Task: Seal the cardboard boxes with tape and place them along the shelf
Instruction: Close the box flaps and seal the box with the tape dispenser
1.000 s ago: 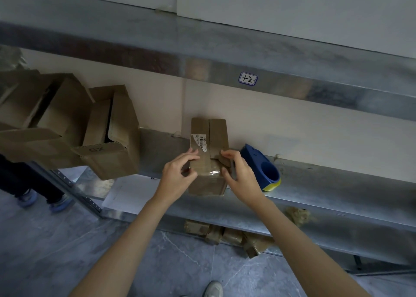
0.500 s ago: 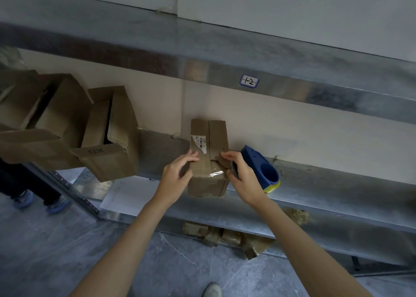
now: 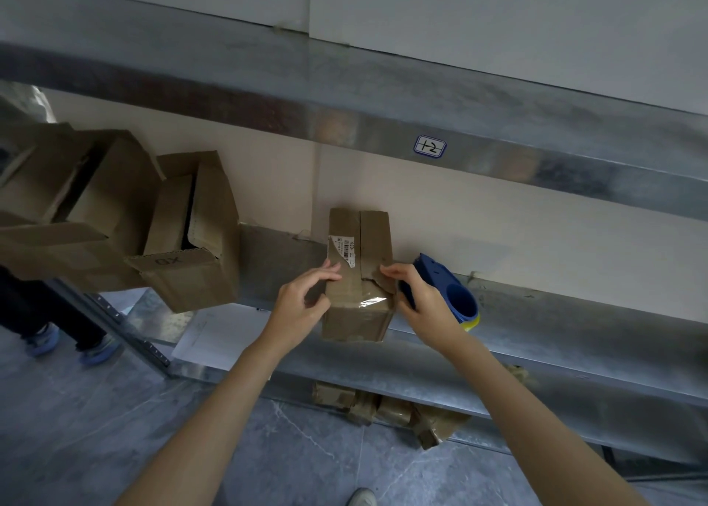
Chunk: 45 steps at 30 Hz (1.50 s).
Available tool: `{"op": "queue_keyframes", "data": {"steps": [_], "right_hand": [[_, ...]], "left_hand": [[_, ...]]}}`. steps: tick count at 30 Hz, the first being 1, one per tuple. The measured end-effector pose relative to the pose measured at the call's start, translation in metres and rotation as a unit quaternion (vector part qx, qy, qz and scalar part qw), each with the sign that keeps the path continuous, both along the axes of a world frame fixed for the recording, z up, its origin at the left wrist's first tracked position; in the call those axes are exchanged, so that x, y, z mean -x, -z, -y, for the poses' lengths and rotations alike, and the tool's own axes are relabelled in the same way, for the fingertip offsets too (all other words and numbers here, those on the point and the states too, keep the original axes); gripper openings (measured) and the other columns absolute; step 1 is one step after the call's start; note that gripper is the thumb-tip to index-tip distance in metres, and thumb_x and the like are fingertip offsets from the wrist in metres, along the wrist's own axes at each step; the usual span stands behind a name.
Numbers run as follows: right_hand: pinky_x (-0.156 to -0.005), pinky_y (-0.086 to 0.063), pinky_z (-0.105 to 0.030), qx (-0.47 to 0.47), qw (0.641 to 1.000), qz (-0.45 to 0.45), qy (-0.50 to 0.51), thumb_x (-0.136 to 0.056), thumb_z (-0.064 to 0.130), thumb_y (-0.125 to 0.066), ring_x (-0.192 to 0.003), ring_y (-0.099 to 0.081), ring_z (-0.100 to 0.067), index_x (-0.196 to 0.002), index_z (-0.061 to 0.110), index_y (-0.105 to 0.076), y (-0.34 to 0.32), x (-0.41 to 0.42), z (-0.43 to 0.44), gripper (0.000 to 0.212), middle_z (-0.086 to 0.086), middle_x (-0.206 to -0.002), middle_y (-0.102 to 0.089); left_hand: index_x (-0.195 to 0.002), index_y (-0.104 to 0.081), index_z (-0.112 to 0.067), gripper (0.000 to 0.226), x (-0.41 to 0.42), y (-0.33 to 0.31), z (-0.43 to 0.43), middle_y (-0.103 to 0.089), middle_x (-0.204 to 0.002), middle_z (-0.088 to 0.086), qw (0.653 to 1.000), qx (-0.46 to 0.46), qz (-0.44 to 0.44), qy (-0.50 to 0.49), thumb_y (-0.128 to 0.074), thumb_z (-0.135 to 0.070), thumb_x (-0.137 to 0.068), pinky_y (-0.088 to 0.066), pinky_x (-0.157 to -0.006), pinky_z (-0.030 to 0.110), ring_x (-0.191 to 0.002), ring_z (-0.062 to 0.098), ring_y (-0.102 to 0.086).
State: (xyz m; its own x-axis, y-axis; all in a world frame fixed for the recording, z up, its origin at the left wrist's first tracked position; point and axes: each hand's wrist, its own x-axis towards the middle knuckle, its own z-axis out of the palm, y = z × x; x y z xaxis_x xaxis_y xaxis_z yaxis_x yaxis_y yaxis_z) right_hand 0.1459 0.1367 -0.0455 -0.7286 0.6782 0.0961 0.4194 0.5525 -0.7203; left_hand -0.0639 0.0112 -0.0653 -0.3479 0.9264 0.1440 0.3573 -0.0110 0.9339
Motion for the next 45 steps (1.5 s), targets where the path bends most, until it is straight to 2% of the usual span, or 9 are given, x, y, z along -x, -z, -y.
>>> {"op": "queue_keyframes", "data": {"steps": [3, 11, 19, 25, 28, 34, 37, 40, 45], "right_hand": [[-0.097, -0.039, -0.007, -0.007, 1.000, -0.006, 0.006, -0.098, 0.005, -0.050, -0.117, -0.046, 0.015, -0.132, 0.034, -0.044, 0.006, 0.000, 0.001, 0.045, 0.020, -0.131, -0.048], [-0.100, -0.048, -0.024, -0.047, 0.998, -0.026, 0.028, -0.095, 0.010, -0.059, -0.117, -0.053, -0.001, -0.130, 0.023, -0.049, 0.009, 0.007, 0.004, 0.038, 0.007, -0.130, -0.056], [-0.102, -0.044, -0.023, -0.018, 0.999, -0.010, 0.027, -0.090, 0.035, -0.066, -0.121, -0.050, -0.001, -0.132, 0.026, -0.048, 0.004, 0.008, 0.005, 0.047, 0.011, -0.133, -0.054], [-0.102, -0.042, -0.022, -0.030, 1.000, 0.007, -0.003, -0.084, 0.045, -0.070, -0.121, -0.047, -0.001, -0.132, 0.030, -0.047, -0.001, 0.005, 0.006, 0.054, 0.012, -0.134, -0.051], [-0.105, -0.043, -0.029, -0.070, 0.997, 0.030, -0.021, -0.081, 0.044, -0.074, -0.125, -0.045, -0.007, -0.133, 0.025, -0.050, -0.002, 0.004, 0.006, 0.060, 0.007, -0.138, -0.050], [-0.107, -0.041, -0.035, -0.131, 0.990, 0.044, -0.038, -0.077, 0.053, -0.075, -0.128, -0.043, -0.010, -0.132, 0.025, -0.057, -0.005, 0.001, 0.009, 0.064, 0.008, -0.138, -0.052], [-0.115, -0.033, -0.039, -0.149, 0.983, 0.069, -0.080, -0.076, 0.055, -0.074, -0.135, -0.039, -0.012, -0.134, 0.028, -0.056, -0.005, 0.004, 0.011, 0.067, 0.010, -0.140, -0.051], [-0.122, -0.012, -0.036, -0.154, 0.981, 0.054, -0.107, -0.079, 0.041, -0.077, -0.144, -0.029, -0.012, -0.134, 0.029, -0.057, -0.003, 0.013, 0.015, 0.060, 0.009, -0.142, -0.051], [-0.100, -0.041, -0.036, -0.189, 0.976, 0.046, -0.093, -0.084, 0.033, -0.074, -0.122, -0.047, -0.010, -0.124, 0.034, -0.065, -0.005, 0.033, 0.018, 0.041, 0.012, -0.125, -0.058]], "left_hand": [[-0.117, -0.067, -0.016, 0.038, -0.001, 0.002, 0.000, -0.057, -0.140, -0.010, 1.000, -0.006, -0.010, -0.010, -0.056, 0.007, -0.089, -0.043, -0.111, 0.045, -0.138, -0.005, -0.038], [-0.114, -0.067, -0.010, 0.033, -0.006, 0.002, -0.002, -0.060, -0.136, -0.004, 0.999, -0.033, -0.016, -0.026, -0.060, 0.008, -0.087, -0.045, -0.109, 0.046, -0.136, 0.002, -0.043], [-0.114, -0.067, -0.016, 0.028, -0.004, 0.002, -0.002, -0.058, -0.137, -0.011, 0.999, -0.026, 0.022, -0.011, -0.071, -0.006, -0.088, -0.053, -0.099, 0.029, -0.137, -0.005, -0.039], [-0.119, -0.063, -0.022, 0.052, -0.001, 0.006, -0.001, -0.054, -0.141, -0.013, 1.000, -0.012, 0.025, 0.007, -0.083, -0.035, -0.072, -0.053, -0.099, 0.041, -0.141, 0.000, -0.035], [-0.120, -0.063, -0.021, 0.059, -0.001, 0.007, -0.001, -0.054, -0.141, -0.013, 1.000, -0.013, 0.002, 0.006, -0.085, -0.032, -0.067, -0.053, -0.099, 0.044, -0.141, 0.000, -0.035], [-0.114, -0.067, -0.021, 0.054, 0.012, 0.000, 0.001, -0.057, -0.134, -0.021, 1.000, -0.003, -0.013, 0.028, -0.085, -0.029, -0.063, -0.051, -0.099, 0.024, -0.131, -0.012, -0.041], [-0.112, -0.067, -0.024, 0.051, 0.029, -0.003, 0.013, -0.060, -0.129, -0.021, 1.000, -0.003, -0.020, 0.008, -0.085, -0.028, -0.064, -0.052, -0.094, 0.019, -0.122, -0.009, -0.051], [-0.113, -0.067, -0.023, 0.049, 0.044, -0.001, 0.024, -0.062, -0.123, -0.015, 0.998, -0.001, -0.041, -0.044, -0.087, -0.018, -0.069, -0.056, -0.089, 0.025, -0.113, 0.000, -0.059], [-0.106, -0.064, -0.023, 0.037, 0.045, 0.004, 0.036, -0.056, -0.114, -0.010, 0.985, -0.009, -0.115, -0.127, -0.084, -0.016, -0.076, -0.052, -0.085, 0.027, -0.108, 0.002, -0.055]]}}
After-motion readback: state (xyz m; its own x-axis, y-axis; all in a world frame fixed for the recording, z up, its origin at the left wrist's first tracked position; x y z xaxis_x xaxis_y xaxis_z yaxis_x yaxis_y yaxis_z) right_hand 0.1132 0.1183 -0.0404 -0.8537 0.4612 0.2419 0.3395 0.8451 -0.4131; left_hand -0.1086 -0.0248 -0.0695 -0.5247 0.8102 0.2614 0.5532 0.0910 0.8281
